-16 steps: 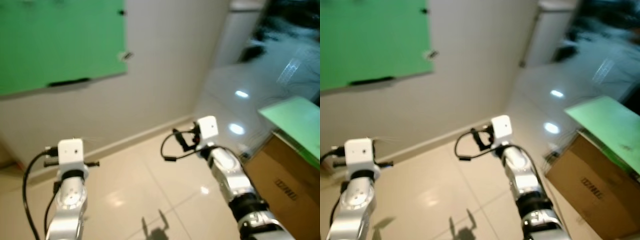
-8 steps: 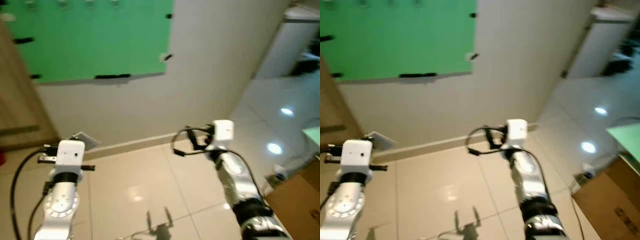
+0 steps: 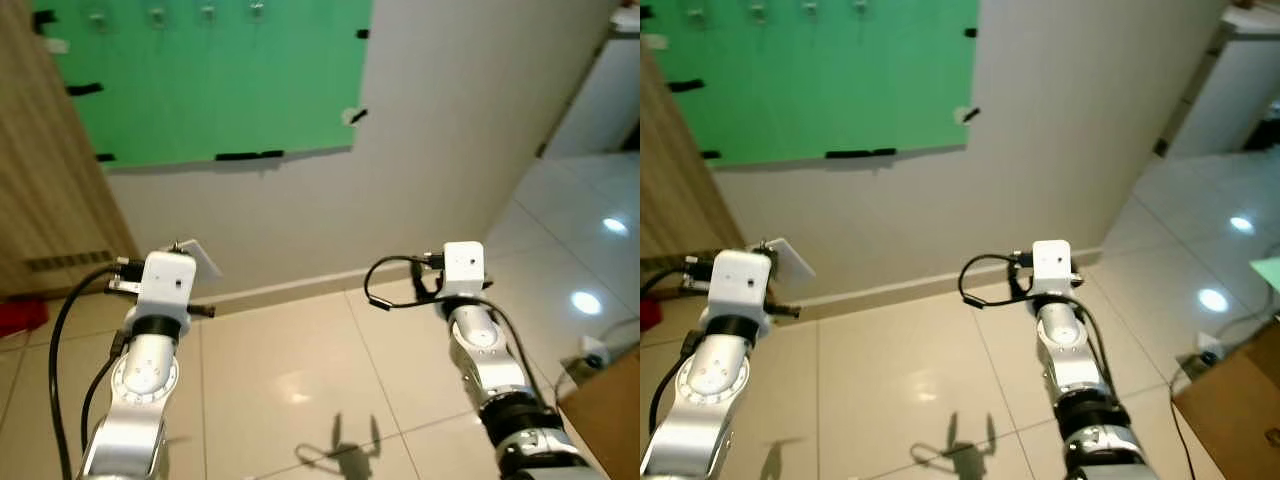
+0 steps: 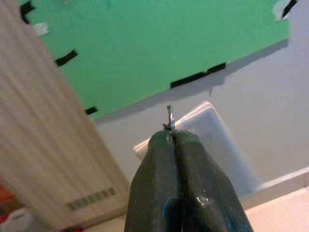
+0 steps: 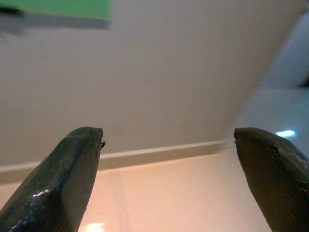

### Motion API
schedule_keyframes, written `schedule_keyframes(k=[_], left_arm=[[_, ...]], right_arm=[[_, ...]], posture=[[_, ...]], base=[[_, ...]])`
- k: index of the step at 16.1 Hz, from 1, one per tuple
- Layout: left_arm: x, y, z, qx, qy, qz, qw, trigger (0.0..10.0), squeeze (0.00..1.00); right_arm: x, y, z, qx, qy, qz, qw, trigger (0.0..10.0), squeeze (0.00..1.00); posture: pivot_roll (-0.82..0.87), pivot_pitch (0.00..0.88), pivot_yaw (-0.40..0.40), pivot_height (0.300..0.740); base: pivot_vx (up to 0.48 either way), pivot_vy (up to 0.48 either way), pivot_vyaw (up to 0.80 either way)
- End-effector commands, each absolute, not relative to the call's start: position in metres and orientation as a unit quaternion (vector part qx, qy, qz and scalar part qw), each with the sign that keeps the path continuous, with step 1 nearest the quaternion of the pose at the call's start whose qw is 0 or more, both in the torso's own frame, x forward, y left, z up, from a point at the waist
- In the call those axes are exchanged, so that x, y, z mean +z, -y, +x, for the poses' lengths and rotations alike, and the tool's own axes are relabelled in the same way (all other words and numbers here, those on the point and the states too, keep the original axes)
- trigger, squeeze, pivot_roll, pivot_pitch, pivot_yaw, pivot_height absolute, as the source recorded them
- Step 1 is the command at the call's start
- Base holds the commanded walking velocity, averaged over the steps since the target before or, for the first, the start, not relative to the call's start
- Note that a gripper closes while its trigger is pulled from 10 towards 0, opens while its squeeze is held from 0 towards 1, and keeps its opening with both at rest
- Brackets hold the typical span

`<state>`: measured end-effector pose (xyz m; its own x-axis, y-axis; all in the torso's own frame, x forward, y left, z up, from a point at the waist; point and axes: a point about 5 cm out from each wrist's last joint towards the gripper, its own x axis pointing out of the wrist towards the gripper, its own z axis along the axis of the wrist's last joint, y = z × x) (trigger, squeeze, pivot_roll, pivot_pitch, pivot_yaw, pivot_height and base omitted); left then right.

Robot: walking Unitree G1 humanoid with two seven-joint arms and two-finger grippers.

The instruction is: Hang keys on a hook

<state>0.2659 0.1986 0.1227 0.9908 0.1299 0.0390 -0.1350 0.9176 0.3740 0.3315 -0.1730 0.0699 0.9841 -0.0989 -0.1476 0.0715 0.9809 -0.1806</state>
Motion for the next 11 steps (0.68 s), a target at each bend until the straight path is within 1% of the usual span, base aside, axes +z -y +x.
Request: schedule_keyframes(k=[1,3,5,7,11], left_arm=[[0.119,-0.200,0.267,0.071,-0.001,0.185,0.980,10.0,0.00],[0.116,-0.197,0.273,0.065,-0.002,0.159,0.985,10.0,0.00],[0.115,-0.198,0.273,0.067,-0.003,0.152,0.986,10.0,0.00],[0.113,-0.198,0.273,0.077,-0.004,0.129,0.989,10.0,0.00],[0.111,-0.195,0.272,0.081,-0.003,0.128,0.988,10.0,0.00]], right_arm=[[0.073,0.180,0.333,-0.070,-0.072,-0.109,0.989,10.0,0.00],[0.079,0.170,0.339,-0.048,-0.061,-0.074,0.994,10.0,0.00],[0.081,0.162,0.340,-0.028,-0.054,-0.050,0.997,10.0,0.00],[0.089,0.142,0.342,0.040,-0.033,0.002,0.999,10.0,0.00],[0.090,0.136,0.344,0.073,-0.033,0.020,0.997,10.0,0.00]], posture=[[0.07,0.000,-0.063,0.740],[0.06,0.000,-0.063,0.740],[0.05,0.000,-0.062,0.740],[0.05,0.000,-0.063,0.740],[0.06,0.000,-0.075,0.740]], base=[[0.000,0.000,0.00],[0.480,0.000,0.00],[0.480,0.000,0.00],[0.480,0.000,0.00],[0.480,0.000,0.62]])
